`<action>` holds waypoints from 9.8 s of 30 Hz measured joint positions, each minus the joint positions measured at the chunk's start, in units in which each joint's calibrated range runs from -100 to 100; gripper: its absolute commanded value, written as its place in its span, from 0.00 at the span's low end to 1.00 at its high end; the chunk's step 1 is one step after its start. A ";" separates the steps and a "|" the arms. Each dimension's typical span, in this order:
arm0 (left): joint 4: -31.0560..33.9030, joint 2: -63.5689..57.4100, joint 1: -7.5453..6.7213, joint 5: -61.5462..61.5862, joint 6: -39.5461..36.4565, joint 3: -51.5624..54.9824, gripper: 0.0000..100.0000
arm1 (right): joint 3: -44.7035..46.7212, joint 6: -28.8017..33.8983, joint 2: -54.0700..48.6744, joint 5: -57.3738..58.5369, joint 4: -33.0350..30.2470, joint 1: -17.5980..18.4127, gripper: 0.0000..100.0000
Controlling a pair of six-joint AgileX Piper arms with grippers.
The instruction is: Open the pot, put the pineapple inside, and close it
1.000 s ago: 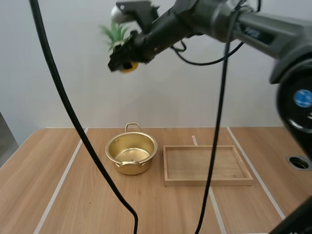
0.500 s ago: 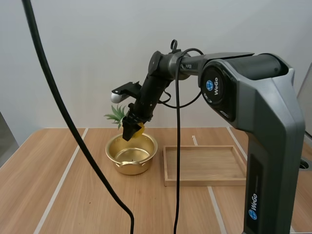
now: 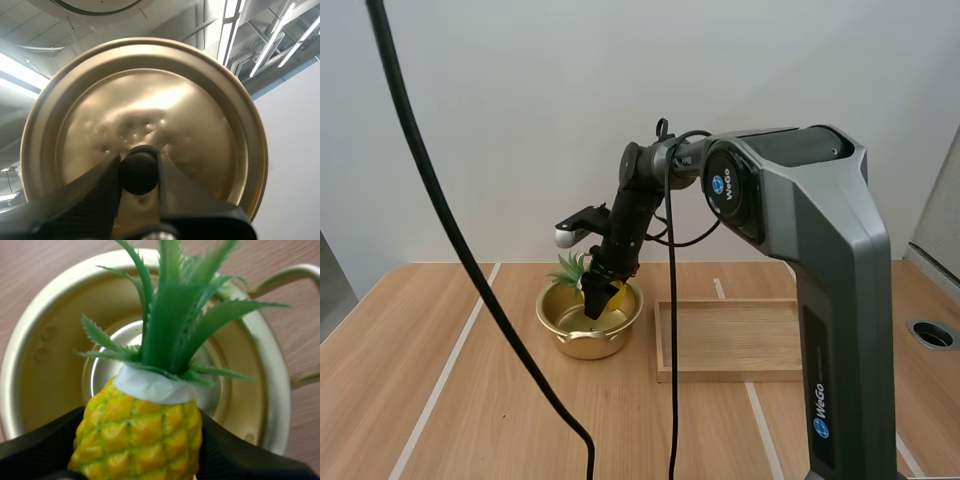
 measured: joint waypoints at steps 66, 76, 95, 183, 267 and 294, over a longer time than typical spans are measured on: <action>0.12 0.00 0.00 3.91 0.00 0.00 0.00 | 0.00 7.31 -1.25 0.00 -3.59 1.87 1.00; 0.43 0.00 0.00 3.91 0.00 0.00 0.00 | 0.00 9.02 -3.86 0.00 -16.00 2.49 1.00; 0.66 2.55 0.00 23.47 -3.77 -0.06 0.00 | 0.00 15.46 -36.55 -29.23 -7.80 -6.95 1.00; -10.40 43.15 0.00 37.58 8.68 57.63 0.01 | 0.00 25.58 -68.08 -16.37 -14.98 -13.50 1.00; 32.46 -64.13 2.06 -28.42 -55.42 137.27 1.00 | 96.43 28.16 -120.86 -66.30 -7.87 -17.29 1.00; 28.38 -64.13 1.86 -18.94 -54.42 139.87 1.00 | 101.85 35.73 -120.86 -63.49 -6.15 -19.25 1.00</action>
